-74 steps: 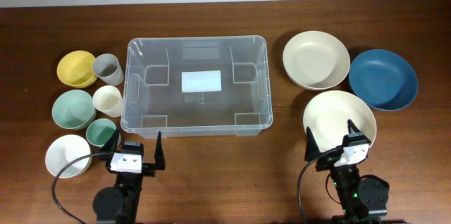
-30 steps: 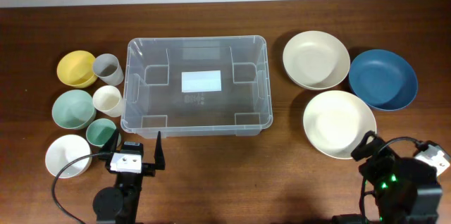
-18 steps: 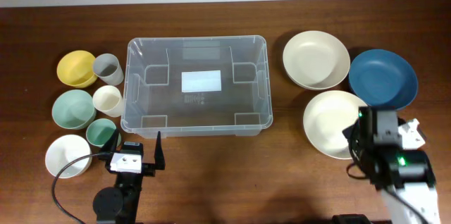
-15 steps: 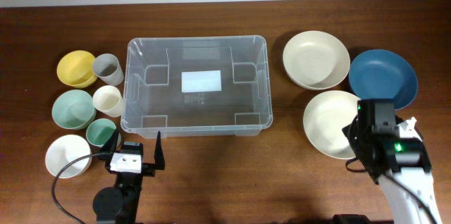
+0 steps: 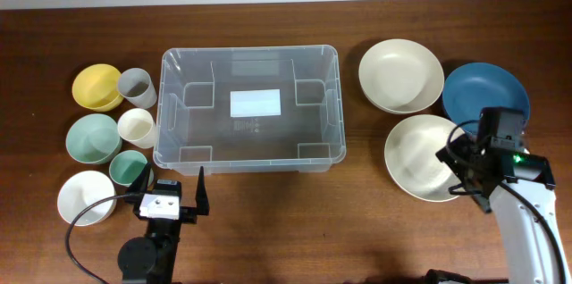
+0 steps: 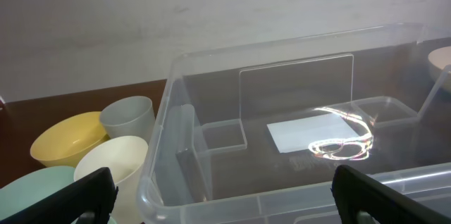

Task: Pack container
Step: 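Lower the right gripper onto the rim of the front cream plate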

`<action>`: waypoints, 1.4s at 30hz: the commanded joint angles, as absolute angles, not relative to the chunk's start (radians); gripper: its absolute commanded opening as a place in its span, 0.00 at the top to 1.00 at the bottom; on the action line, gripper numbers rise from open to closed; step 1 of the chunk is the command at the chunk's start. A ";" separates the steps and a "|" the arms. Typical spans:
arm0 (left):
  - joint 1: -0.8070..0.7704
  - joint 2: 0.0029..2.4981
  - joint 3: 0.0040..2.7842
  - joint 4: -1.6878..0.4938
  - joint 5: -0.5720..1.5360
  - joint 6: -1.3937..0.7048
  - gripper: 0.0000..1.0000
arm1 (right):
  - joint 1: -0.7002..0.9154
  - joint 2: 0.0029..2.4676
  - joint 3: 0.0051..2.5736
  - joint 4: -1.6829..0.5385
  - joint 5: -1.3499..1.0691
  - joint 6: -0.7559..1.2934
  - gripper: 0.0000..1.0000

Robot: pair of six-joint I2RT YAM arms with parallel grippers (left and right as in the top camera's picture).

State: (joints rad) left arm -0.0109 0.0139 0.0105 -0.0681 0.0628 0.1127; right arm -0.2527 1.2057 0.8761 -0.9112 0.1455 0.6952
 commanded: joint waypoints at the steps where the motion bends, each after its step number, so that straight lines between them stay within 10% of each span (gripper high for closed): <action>1: -0.006 0.005 0.009 -0.077 0.056 0.126 0.00 | -0.263 1.213 0.860 -0.884 0.064 0.508 0.01; 32: -0.006 0.005 0.009 -0.077 0.056 0.126 0.00 | -0.432 1.529 0.723 -0.637 -0.124 0.397 0.00; 39: -0.006 0.005 0.009 -0.077 0.056 0.126 0.00 | -0.432 1.528 0.724 -0.652 -0.125 0.426 0.29; 42: -0.006 0.005 0.009 -0.077 0.056 0.126 0.00 | -0.432 1.526 0.724 -0.671 -0.125 0.427 0.57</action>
State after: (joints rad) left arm -0.0109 0.0139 0.0105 -0.0681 0.0628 0.1131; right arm -0.4271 1.5177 0.7280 -0.6598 -0.1207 0.4217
